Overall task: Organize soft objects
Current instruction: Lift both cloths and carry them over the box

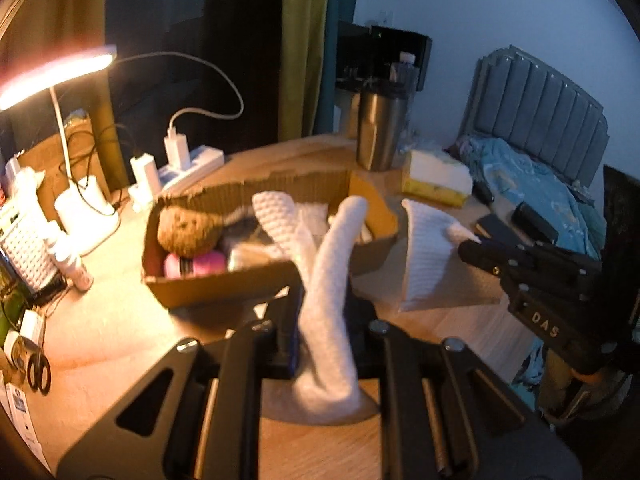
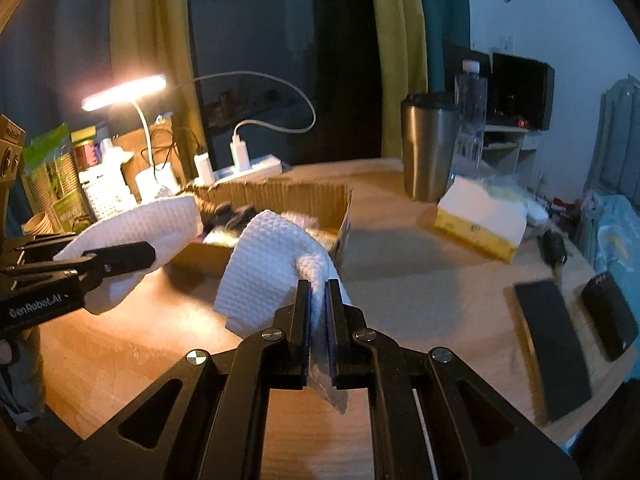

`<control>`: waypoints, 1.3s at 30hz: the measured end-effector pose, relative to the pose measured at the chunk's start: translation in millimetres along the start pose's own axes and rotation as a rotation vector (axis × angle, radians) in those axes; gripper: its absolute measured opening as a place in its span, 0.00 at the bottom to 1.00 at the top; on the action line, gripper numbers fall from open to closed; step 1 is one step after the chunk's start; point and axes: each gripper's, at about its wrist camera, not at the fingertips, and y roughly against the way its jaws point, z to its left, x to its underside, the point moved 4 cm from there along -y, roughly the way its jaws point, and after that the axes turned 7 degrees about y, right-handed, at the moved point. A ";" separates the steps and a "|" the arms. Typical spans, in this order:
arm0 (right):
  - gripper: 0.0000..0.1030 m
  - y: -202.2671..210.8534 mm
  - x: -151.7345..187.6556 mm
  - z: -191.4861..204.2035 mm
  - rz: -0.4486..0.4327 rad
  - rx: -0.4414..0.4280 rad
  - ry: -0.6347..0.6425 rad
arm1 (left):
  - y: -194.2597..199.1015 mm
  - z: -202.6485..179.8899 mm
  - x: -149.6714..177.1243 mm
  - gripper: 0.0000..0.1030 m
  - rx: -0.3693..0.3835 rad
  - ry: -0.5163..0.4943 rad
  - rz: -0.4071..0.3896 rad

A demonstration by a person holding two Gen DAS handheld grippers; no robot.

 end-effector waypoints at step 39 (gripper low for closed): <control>0.08 -71.1 -99.6 -10.6 -0.042 -0.013 0.096 | -63.9 46.0 -90.5 0.15 0.001 0.123 -0.084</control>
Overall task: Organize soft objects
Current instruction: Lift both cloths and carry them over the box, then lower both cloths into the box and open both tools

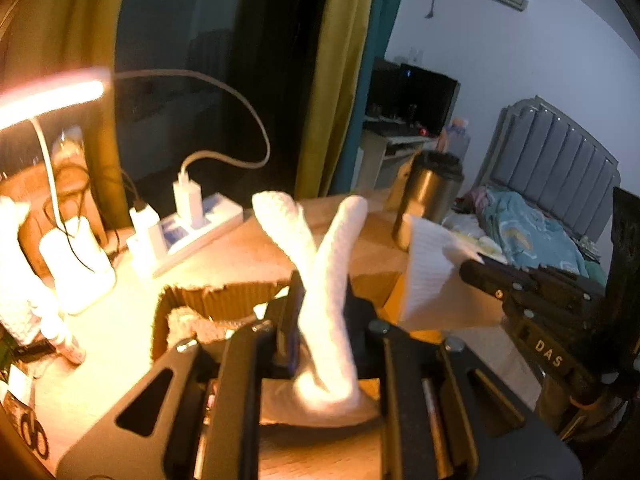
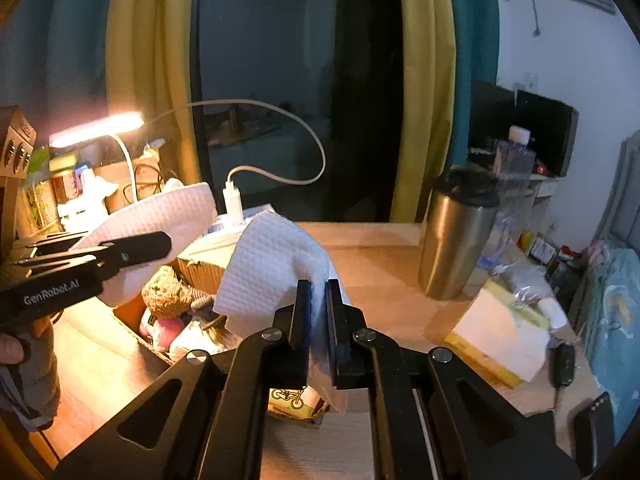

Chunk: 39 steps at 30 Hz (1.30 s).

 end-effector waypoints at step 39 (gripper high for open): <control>0.07 -82.6 52.3 13.3 0.189 -0.084 -0.030 | -95.4 4.8 64.4 0.17 -0.001 0.031 0.237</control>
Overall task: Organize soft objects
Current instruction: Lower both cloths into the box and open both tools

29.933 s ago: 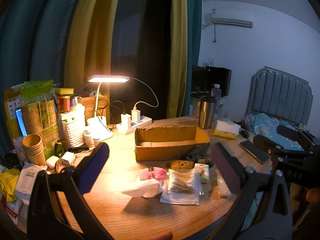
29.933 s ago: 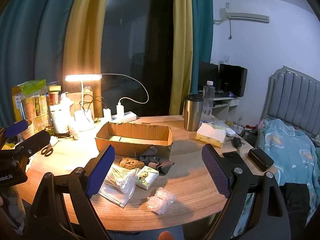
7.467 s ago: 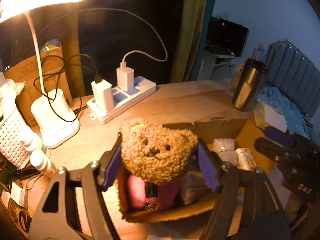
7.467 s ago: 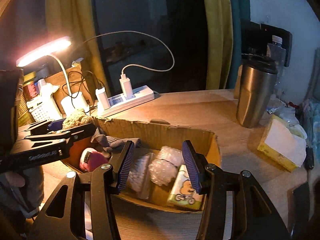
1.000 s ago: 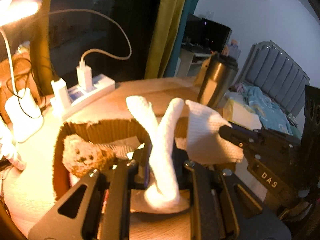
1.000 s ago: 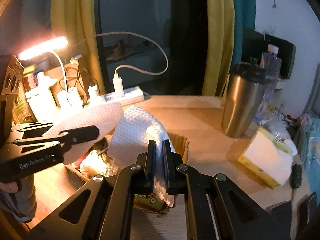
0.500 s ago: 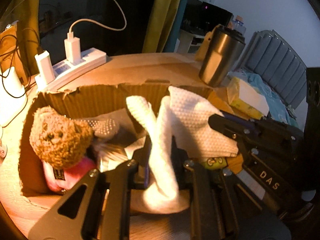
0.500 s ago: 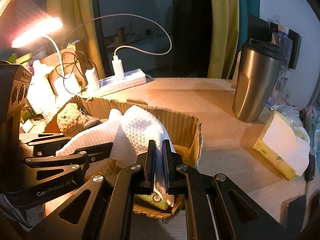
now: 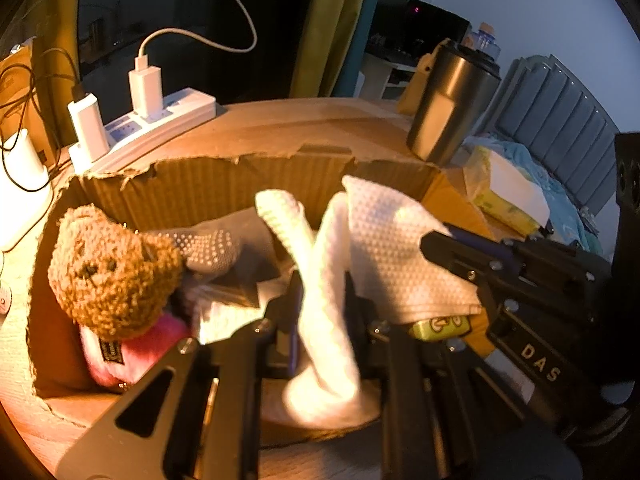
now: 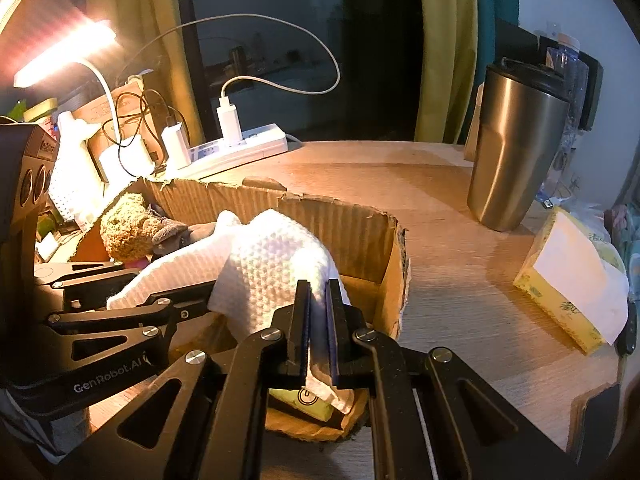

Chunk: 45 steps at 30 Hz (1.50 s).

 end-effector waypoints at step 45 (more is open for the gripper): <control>0.37 82.7 -4.0 13.6 -0.079 0.109 -0.032 | 107.7 4.7 10.0 0.71 -0.069 0.002 -0.196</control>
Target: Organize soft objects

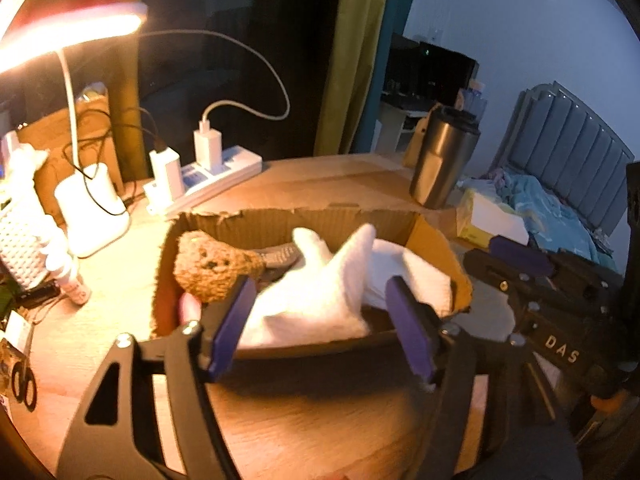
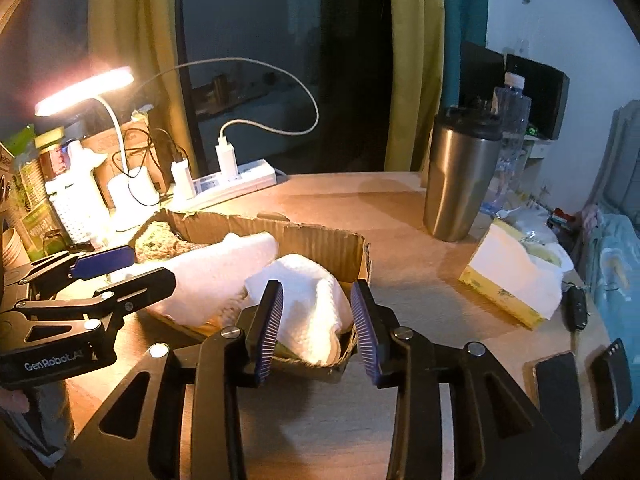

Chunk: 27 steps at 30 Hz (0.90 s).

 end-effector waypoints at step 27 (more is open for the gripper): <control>0.51 90.4 -16.3 36.5 -0.154 0.070 0.017 | 114.7 16.6 -10.4 0.87 -0.035 -0.024 -0.237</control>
